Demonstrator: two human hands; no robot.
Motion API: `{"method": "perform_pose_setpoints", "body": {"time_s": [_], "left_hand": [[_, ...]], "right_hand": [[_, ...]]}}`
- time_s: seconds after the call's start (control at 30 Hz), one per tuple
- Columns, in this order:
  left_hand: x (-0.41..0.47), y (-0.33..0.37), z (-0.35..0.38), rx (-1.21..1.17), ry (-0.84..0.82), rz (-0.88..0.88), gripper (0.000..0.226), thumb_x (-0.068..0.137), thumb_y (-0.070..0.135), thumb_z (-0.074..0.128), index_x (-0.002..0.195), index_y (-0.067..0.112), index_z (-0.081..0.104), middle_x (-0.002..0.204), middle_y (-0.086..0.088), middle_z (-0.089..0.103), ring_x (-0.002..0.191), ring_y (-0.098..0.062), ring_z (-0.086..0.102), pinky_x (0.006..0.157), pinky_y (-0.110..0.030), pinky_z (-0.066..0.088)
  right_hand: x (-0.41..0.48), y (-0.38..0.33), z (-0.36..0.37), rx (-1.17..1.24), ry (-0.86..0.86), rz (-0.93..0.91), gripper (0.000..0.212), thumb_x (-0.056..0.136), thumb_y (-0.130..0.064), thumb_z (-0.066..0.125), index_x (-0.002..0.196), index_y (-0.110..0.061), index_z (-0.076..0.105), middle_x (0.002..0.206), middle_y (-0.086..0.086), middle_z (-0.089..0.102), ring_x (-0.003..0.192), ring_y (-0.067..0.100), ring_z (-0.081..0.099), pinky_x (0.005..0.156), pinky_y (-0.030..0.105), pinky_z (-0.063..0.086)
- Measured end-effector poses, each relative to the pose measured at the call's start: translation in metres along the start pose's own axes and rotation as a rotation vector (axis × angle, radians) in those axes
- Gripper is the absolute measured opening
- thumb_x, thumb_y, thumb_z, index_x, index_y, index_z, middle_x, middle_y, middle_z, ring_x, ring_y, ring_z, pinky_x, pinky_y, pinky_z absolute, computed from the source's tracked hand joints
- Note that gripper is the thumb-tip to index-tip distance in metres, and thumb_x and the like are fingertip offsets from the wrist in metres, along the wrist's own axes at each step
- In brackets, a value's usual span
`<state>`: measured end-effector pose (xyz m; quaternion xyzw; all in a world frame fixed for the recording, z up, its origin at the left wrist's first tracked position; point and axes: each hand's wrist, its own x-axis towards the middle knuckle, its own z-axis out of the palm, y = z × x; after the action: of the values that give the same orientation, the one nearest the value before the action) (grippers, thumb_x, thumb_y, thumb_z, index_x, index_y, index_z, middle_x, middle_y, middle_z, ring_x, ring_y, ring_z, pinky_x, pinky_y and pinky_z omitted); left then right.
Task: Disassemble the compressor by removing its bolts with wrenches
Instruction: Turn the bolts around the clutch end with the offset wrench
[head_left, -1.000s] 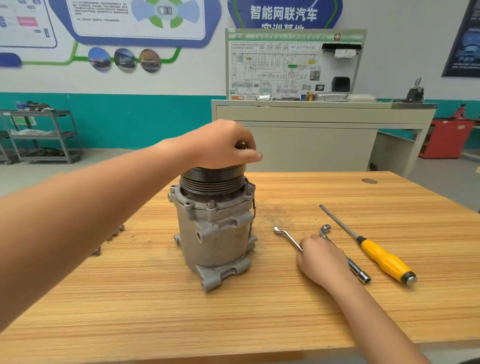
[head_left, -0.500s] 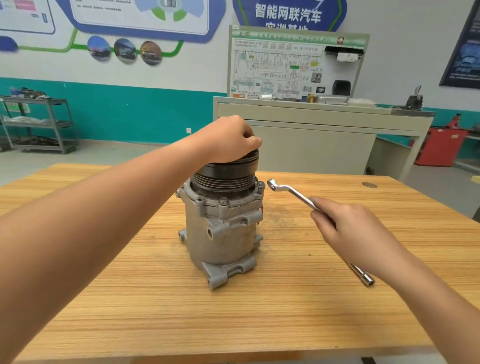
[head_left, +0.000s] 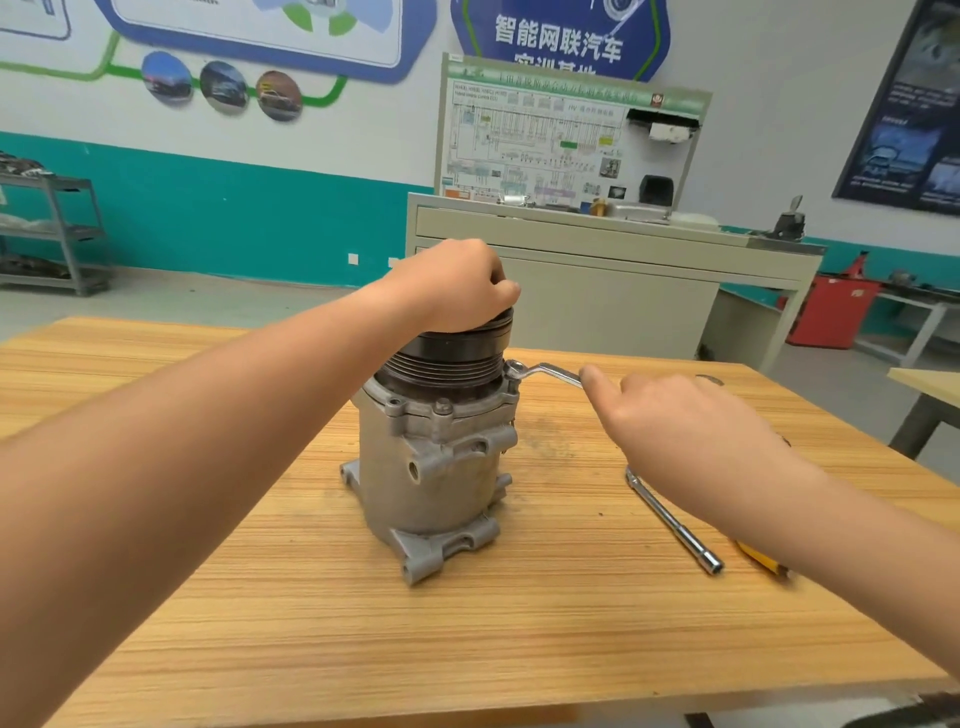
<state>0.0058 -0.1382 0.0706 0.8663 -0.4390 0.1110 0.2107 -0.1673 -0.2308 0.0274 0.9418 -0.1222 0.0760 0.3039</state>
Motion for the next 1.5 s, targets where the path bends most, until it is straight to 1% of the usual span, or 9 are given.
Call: {"method": "perform_pose_setpoints", "body": {"time_s": [0.17, 0.3, 0.5, 0.63, 0.77, 0.93, 1.1, 1.23, 1.5], "left_hand": [[0.002, -0.001, 0.002, 0.021, 0.018, -0.004, 0.035, 0.095, 0.037, 0.041, 0.112, 0.015, 0.063, 0.105, -0.009, 0.062, 0.094, -0.030, 0.055, 0.076, -0.036, 0.049], [0.003, -0.002, 0.003, 0.036, 0.018, 0.003, 0.034, 0.095, 0.036, 0.040, 0.110, 0.015, 0.062, 0.104, -0.010, 0.062, 0.093, -0.031, 0.055, 0.077, -0.038, 0.050], [0.006, -0.004, 0.005, 0.044, 0.030, 0.010, 0.034, 0.094, 0.037, 0.040, 0.107, 0.016, 0.062, 0.103, -0.008, 0.063, 0.092, -0.030, 0.056, 0.073, -0.035, 0.045], [0.007, -0.006, 0.007, 0.041, 0.035, 0.023, 0.034, 0.094, 0.037, 0.039, 0.107, 0.016, 0.062, 0.104, -0.008, 0.064, 0.093, -0.031, 0.057, 0.078, -0.037, 0.048], [0.007, -0.007, 0.008, 0.062, 0.046, 0.038, 0.033, 0.094, 0.038, 0.039, 0.107, 0.017, 0.061, 0.103, -0.007, 0.063, 0.091, -0.030, 0.057, 0.070, -0.034, 0.045], [0.008, -0.008, 0.008, 0.074, 0.050, 0.047, 0.033, 0.094, 0.037, 0.037, 0.107, 0.018, 0.060, 0.104, -0.006, 0.063, 0.092, -0.029, 0.057, 0.068, -0.033, 0.041], [0.009, -0.009, 0.009, 0.079, 0.077, 0.037, 0.033, 0.093, 0.038, 0.039, 0.106, 0.019, 0.062, 0.103, -0.004, 0.064, 0.092, -0.028, 0.056, 0.067, -0.032, 0.038], [0.009, -0.008, 0.009, 0.078, 0.096, 0.037, 0.032, 0.093, 0.037, 0.040, 0.107, 0.019, 0.062, 0.104, -0.004, 0.063, 0.092, -0.027, 0.056, 0.068, -0.032, 0.038], [0.008, -0.008, 0.009, 0.085, 0.084, 0.034, 0.032, 0.094, 0.037, 0.038, 0.105, 0.018, 0.061, 0.102, -0.004, 0.062, 0.090, -0.028, 0.055, 0.065, -0.032, 0.036]], "right_hand": [[0.008, -0.006, -0.018, -0.189, -0.036, -0.093, 0.060, 0.088, 0.006, 0.039, 0.141, 0.004, 0.012, 0.062, 0.005, 0.022, 0.055, 0.022, 0.033, 0.039, 0.029, 0.021], [0.016, 0.009, -0.017, -0.185, -0.027, -0.097, 0.048, 0.088, 0.002, 0.041, 0.133, -0.005, 0.027, 0.063, 0.002, 0.033, 0.054, 0.022, 0.038, 0.049, 0.031, 0.035], [0.023, 0.021, -0.008, -0.137, 0.015, -0.119, 0.047, 0.091, -0.004, 0.042, 0.135, -0.013, 0.027, 0.105, 0.005, 0.048, 0.049, 0.013, 0.031, 0.041, 0.024, 0.022], [0.028, 0.020, -0.002, 0.145, -0.020, -0.062, 0.036, 0.097, -0.032, 0.028, 0.129, -0.018, 0.035, 0.092, 0.007, 0.061, 0.078, 0.026, 0.058, 0.058, 0.029, 0.038], [0.036, 0.020, 0.001, 0.116, 0.014, -0.131, 0.026, 0.097, -0.034, 0.022, 0.105, -0.015, 0.038, 0.060, -0.003, 0.040, 0.052, 0.017, 0.041, 0.047, 0.029, 0.027], [0.054, 0.040, 0.017, -0.054, -0.024, -0.229, 0.007, 0.095, -0.015, 0.030, 0.095, -0.017, 0.036, 0.061, -0.003, 0.041, 0.049, 0.015, 0.039, 0.043, 0.026, 0.026], [0.100, 0.037, 0.040, -0.027, 0.230, -0.285, 0.024, 0.087, 0.002, 0.048, 0.110, -0.005, 0.052, 0.094, 0.008, 0.063, 0.084, 0.027, 0.060, 0.075, 0.035, 0.048], [0.119, 0.012, 0.049, 0.277, 0.663, -0.347, 0.012, 0.071, 0.014, 0.064, 0.081, 0.009, 0.065, 0.078, 0.019, 0.068, 0.064, 0.028, 0.066, 0.068, 0.044, 0.055], [0.067, 0.025, 0.036, 0.686, 0.551, 0.191, 0.021, 0.098, -0.018, 0.040, 0.105, -0.003, 0.053, 0.068, 0.004, 0.053, 0.064, 0.032, 0.054, 0.056, 0.034, 0.034]]}}
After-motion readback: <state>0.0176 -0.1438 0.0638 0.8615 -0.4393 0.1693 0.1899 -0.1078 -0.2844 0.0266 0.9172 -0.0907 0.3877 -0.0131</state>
